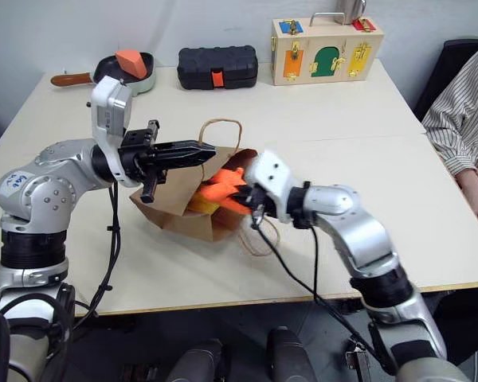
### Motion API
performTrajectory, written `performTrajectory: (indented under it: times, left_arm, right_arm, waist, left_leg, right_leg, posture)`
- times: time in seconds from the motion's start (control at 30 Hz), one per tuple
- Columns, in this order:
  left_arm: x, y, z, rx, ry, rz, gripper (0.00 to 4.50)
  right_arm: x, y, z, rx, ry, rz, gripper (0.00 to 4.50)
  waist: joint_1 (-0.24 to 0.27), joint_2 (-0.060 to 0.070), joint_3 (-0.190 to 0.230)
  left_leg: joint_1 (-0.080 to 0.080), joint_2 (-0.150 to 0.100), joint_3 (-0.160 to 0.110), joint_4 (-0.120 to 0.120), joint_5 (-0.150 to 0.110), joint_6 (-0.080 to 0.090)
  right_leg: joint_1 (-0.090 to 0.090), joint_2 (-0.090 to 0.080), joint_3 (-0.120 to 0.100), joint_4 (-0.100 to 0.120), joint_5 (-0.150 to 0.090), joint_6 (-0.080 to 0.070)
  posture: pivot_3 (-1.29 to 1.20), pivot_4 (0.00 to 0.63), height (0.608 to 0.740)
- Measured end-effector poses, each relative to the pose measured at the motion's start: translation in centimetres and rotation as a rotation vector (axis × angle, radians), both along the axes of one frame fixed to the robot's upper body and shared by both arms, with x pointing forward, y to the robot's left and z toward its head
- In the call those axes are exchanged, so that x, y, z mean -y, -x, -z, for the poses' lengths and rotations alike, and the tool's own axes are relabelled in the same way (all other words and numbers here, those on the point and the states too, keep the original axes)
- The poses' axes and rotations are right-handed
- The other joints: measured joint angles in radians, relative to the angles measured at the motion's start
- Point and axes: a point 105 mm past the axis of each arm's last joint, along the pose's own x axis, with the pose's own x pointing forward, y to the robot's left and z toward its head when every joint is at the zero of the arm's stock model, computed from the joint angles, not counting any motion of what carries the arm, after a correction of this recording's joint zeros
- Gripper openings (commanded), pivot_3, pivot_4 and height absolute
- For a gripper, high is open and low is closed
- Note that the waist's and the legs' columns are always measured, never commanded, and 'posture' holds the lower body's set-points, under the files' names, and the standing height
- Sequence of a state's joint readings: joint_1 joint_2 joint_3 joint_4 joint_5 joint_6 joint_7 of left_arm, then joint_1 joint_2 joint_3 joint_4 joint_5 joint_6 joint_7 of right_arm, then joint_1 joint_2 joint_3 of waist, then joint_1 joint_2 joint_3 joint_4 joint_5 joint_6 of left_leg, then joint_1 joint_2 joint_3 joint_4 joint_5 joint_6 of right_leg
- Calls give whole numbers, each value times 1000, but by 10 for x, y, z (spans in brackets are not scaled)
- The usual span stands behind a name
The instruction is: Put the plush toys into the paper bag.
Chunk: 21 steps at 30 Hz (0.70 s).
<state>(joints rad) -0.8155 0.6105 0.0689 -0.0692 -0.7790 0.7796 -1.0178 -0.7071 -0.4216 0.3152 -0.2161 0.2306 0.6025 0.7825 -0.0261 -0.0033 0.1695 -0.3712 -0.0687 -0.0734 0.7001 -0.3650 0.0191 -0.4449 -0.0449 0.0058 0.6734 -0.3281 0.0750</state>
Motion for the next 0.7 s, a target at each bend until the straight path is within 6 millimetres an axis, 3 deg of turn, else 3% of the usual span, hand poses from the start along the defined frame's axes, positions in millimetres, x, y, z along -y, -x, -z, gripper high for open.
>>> performTrajectory:
  times: [0.23,0.43,0.57,0.7]
  left_arm:
    - [1,0,0,-7,-3,3,0]
    - [1,1,1,-9,-8,1,0]
    - [2,3,0,-4,-15,-3,0]
    - [1,2,0,-2,-19,-12,0]
  right_arm:
    - [-36,-21,7,-8,-15,-29,8]
    - [-50,-31,33,-64,-1,-34,8]
    - [-56,-31,34,-66,-11,-45,8]
    - [-57,-31,34,-84,-18,-42,1201]
  waist:
    - [-8,0,0]
    - [-14,0,0]
    - [-30,0,0]
    - [-36,0,0]
  left_leg:
    - [0,0,-1,0,0,0]
    - [0,0,-1,0,0,0]
    - [1,0,-2,0,0,0]
    - [2,0,-2,0,0,-1]
  right_leg:
    - [-1,0,-1,1,0,0]
    - [-1,0,-1,2,0,0]
    - [0,0,-2,3,0,0]
    - [-1,0,-2,4,0,0]
  posture:
    - [0,150,740]
    - [0,150,740]
    - [0,150,740]
    - [0,150,740]
